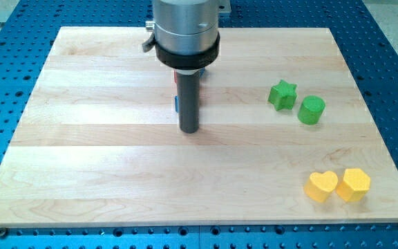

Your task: Slide the blue triangle to the right of the blue cube

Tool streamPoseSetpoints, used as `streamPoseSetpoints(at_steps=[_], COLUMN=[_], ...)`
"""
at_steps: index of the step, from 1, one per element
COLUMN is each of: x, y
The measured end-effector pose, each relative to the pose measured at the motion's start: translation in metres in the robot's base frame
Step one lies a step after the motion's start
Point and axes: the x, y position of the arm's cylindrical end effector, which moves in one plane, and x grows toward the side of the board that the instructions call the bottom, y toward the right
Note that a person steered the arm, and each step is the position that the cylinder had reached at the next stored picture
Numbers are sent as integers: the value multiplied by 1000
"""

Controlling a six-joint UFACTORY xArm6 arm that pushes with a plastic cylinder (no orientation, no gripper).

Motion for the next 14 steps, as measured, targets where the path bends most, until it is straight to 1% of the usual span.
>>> streamPoseSetpoints(at_steps=[1,2,3,4,6,7,8,9,10,11,12,13,14], x=[0,-7,2,-16,-62,-52,-25,-15,-15,-33,-94,-89,-67], y=[31,28,-27,-46,24,24,13,25,49,78,73,71,45])
